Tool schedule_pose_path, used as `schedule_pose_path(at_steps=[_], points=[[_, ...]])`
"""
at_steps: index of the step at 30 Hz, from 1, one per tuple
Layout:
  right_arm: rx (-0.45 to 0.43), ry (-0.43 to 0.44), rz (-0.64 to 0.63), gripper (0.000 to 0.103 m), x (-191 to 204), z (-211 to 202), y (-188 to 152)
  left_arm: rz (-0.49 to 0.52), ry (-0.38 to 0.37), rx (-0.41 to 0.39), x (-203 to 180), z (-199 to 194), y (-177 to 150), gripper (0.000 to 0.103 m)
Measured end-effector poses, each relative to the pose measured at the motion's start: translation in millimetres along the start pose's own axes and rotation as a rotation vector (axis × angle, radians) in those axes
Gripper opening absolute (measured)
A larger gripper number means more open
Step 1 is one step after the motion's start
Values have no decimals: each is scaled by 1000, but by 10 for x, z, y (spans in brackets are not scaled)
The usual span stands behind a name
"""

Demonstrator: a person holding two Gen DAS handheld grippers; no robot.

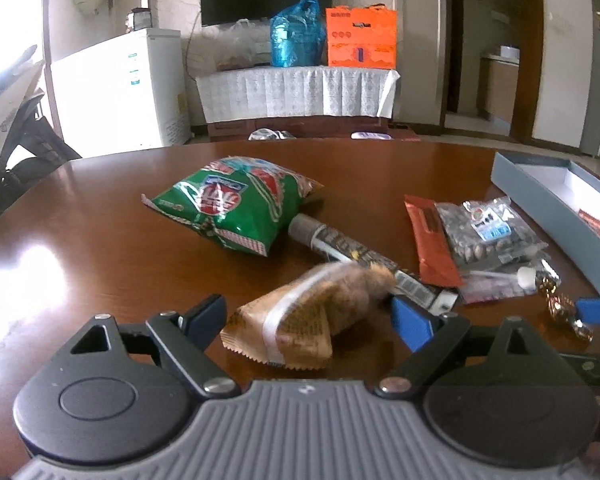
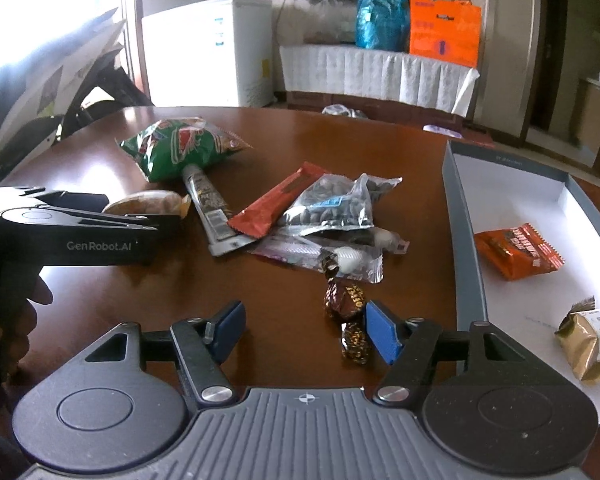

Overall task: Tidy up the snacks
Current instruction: 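Grasp the brown twist-wrapped candies with the right gripper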

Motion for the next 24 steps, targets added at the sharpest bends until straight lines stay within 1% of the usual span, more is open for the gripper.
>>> schedule_pose_path(at_steps=[7, 9, 13, 15, 16, 18, 19, 22, 24], points=[[-7, 8, 10, 66, -15, 29, 17, -8, -21, -7, -25, 51, 36, 90], [-7, 10, 10, 67, -22, 37, 20, -3, -22, 1, -17, 80, 30, 90], [-7, 16, 11, 69, -25, 44, 16, -28, -30, 16, 31, 127, 34, 89], [-6, 19, 4, 73, -8, 46, 8, -28, -38, 15, 39, 139, 41, 85], [-7, 18, -2, 73, 1, 45, 6, -26, -46, 14, 35, 145, 51, 84], [-8, 19, -3, 73, 5, 41, 6, -23, -60, 16, 30, 156, 68, 71], [-8, 20, 1, 72, -1, 38, 9, -22, -70, 15, 26, 157, 75, 68], [-12, 14, 4, 61, -20, 26, 18, -13, -85, 13, 0, 155, 75, 61], [-16, 12, 4, 45, -27, 16, 26, -4, -93, 13, -25, 149, 76, 60]])
Point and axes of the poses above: each gripper's, at about its wrist camera, not at the fingertips, and z roughly the way its jaws point, x to its left, y to its top, the point moved 7 cm from there along z, roughly the way its jaws point, and after that the axes turned 5 degrees about -y, right-handed, at the moved point
